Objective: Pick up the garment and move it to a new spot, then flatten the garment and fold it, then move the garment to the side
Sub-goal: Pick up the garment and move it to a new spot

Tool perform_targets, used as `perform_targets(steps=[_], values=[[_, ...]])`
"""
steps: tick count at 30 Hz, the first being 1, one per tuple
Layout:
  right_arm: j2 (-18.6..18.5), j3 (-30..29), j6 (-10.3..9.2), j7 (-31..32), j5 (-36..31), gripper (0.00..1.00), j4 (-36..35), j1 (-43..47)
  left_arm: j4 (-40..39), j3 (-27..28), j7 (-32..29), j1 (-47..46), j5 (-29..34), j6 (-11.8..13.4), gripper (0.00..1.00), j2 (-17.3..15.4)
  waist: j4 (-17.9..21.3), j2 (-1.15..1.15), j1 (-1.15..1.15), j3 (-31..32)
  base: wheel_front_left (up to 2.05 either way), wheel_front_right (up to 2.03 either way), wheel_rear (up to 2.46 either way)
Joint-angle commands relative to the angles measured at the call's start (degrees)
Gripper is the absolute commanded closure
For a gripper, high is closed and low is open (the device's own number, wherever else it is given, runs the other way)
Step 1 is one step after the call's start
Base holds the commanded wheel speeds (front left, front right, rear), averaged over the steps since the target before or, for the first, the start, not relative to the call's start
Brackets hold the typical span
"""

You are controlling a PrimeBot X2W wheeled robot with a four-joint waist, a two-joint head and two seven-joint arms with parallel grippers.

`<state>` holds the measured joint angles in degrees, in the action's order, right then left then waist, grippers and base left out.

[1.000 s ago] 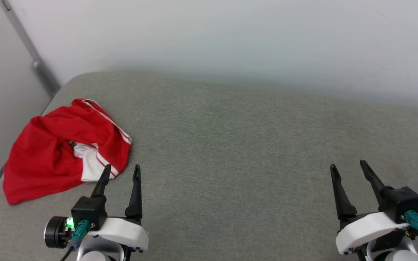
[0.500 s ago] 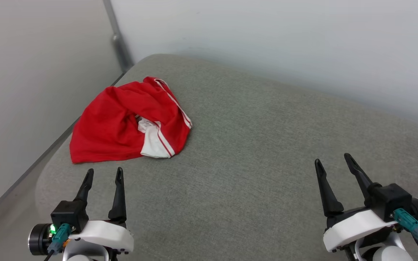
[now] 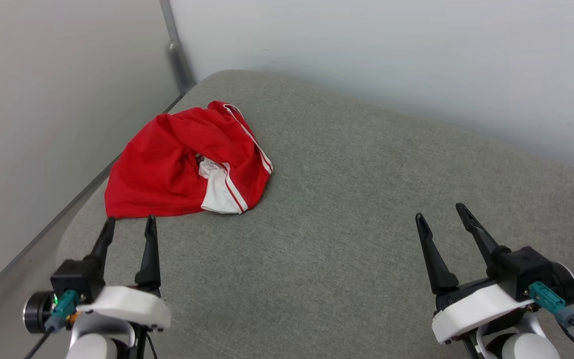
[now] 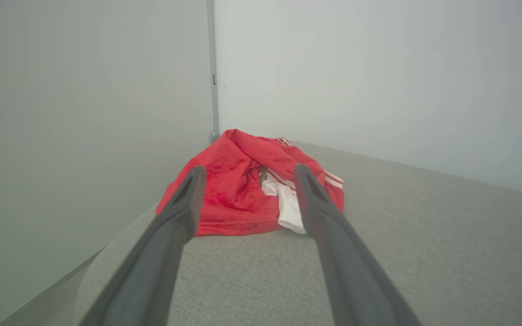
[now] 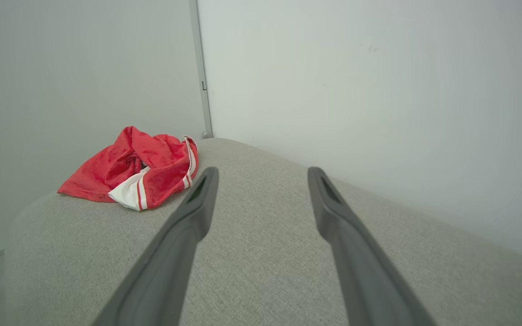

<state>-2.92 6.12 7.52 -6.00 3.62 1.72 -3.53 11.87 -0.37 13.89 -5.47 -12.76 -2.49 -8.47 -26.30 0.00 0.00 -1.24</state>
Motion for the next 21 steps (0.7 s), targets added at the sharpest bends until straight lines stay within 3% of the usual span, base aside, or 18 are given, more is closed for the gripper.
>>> perform_targets(steps=[1,7,12,16,21], values=[[0.06,-0.03,-0.06,0.14,-0.06,0.0,-0.38,-0.8,-0.13,-0.05,-0.28,-1.74,-0.2,-0.17,0.0,-0.3,0.55,0.0,0.0,-0.55,0.0,0.0,0.0],[0.05,0.25,-0.05,1.93,-1.9,0.0,-2.53,-3.27,0.3,0.67,-4.23,-11.65,-1.06,-0.13,0.0,-2.29,4.15,0.0,0.0,-5.71,0.0,0.0,0.0],[0.05,1.46,-0.06,3.19,-3.45,0.0,-4.37,-6.62,2.59,2.66,-8.89,-22.46,-2.17,-0.43,0.0,-6.03,8.87,0.0,0.0,-11.7,0.0,0.0,0.0],[0.05,1.63,-0.06,3.76,-4.48,0.0,-5.36,-8.85,6.74,4.11,-15.22,-30.4,-4.48,-1.76,0.0,-10.22,12.34,0.0,0.0,-16.28,0.0,0.0,0.0],[-0.39,1.24,-0.06,3.94,-5.09,0.0,-6.87,-11.2,14.62,4.87,-27.99,-37.69,-8.65,-3.48,0.0,-15.07,15.29,0.0,0.0,-22.37,0.0,0.0,0.0]])
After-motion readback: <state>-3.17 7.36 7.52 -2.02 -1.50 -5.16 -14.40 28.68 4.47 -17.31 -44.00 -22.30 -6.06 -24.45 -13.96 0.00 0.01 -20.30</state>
